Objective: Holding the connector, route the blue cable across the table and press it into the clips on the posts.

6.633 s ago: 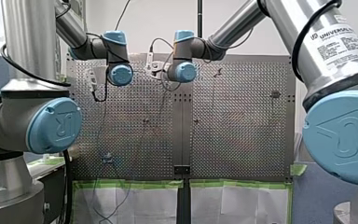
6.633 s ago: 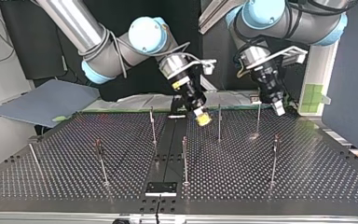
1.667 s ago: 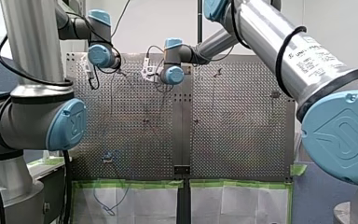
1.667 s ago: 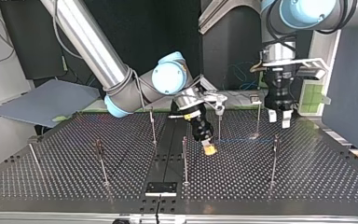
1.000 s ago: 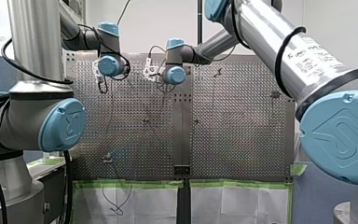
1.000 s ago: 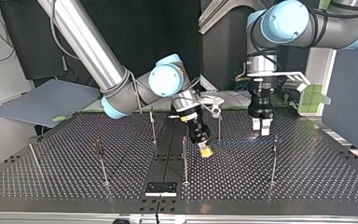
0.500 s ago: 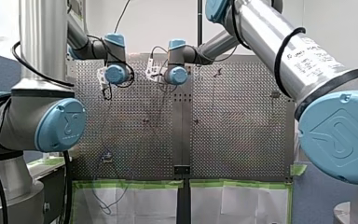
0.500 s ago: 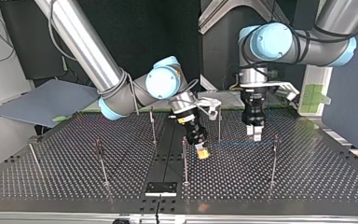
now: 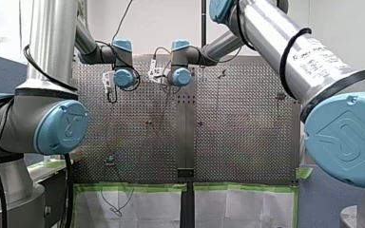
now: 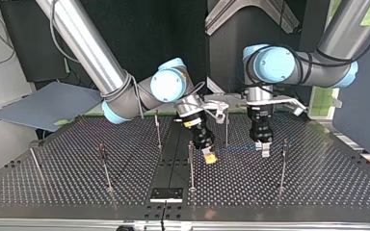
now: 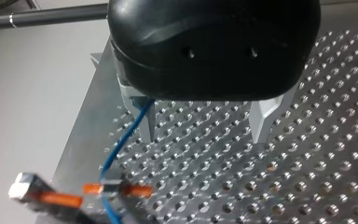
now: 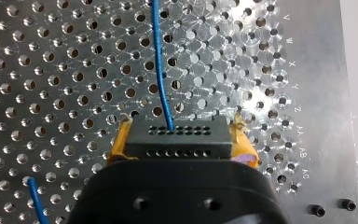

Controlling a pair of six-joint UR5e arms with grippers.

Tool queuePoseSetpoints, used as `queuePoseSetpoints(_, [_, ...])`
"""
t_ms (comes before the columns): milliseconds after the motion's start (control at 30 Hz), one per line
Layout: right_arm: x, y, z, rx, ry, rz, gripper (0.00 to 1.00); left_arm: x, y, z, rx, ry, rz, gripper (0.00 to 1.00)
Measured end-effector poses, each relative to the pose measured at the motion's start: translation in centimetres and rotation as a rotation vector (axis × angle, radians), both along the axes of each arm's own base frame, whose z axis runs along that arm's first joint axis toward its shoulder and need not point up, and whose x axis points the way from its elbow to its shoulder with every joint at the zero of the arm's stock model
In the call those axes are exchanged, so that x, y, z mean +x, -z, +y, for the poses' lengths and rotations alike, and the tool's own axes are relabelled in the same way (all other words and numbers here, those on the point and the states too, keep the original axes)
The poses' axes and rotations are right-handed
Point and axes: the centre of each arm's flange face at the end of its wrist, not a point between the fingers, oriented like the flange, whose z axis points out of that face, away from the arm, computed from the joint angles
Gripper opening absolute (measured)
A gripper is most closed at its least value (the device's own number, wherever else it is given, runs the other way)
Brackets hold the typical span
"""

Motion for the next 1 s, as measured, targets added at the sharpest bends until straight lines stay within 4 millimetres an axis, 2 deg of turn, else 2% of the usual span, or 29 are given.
queuePoseSetpoints(267, [0.0,0.0,0.0,0.000,-0.001,0.001,0.00,0.3,0.0,0.3,0.002,-0.017,0.020,1.00])
queuePoseSetpoints(300, [0.0,0.0,0.0,0.000,-0.001,0.001,0.00,0.3,0.1,0.3,0.002,-0.018,0.027,0.87])
queuePoseSetpoints(333, [0.0,0.0,0.0,0.000,-0.001,0.001,0.00,0.2,0.1,0.3,0.002,-0.019,0.031,0.87])
queuePoseSetpoints(367, [0.0,0.0,0.0,0.000,-0.002,0.001,0.00,0.2,0.2,0.2,0.003,-0.019,0.036,0.64])
queuePoseSetpoints(400, [0.0,0.1,0.0,0.001,-0.002,0.001,0.00,0.1,0.2,0.2,0.003,-0.020,0.041,0.57])
queuePoseSetpoints(433, [0.0,0.1,0.0,0.001,-0.002,0.001,0.00,0.1,0.3,0.2,0.003,-0.021,0.044,0.57])
queuePoseSetpoints(500, [0.0,0.1,0.0,0.001,-0.002,0.001,0.00,0.0,0.3,0.2,0.003,-0.026,0.049,0.14])
queuePoseSetpoints(533, [0.0,0.1,0.0,0.001,-0.002,0.001,0.00,0.0,0.4,0.2,0.003,-0.031,0.051,0.14])
queuePoseSetpoints(567, [0.0,0.1,0.0,0.001,-0.002,0.001,0.00,-0.1,0.4,0.3,0.002,-0.036,0.053,0.01])
queuePoseSetpoints(833, [0.0,0.3,0.1,0.007,-0.002,0.009,0.00,-0.5,0.8,0.5,-0.003,-0.079,0.086,0.01])
queuePoseSetpoints(1000, [-0.2,1.1,0.3,0.018,-0.001,0.030,0.00,-1.5,2.0,0.3,0.009,-0.077,0.133,0.01])
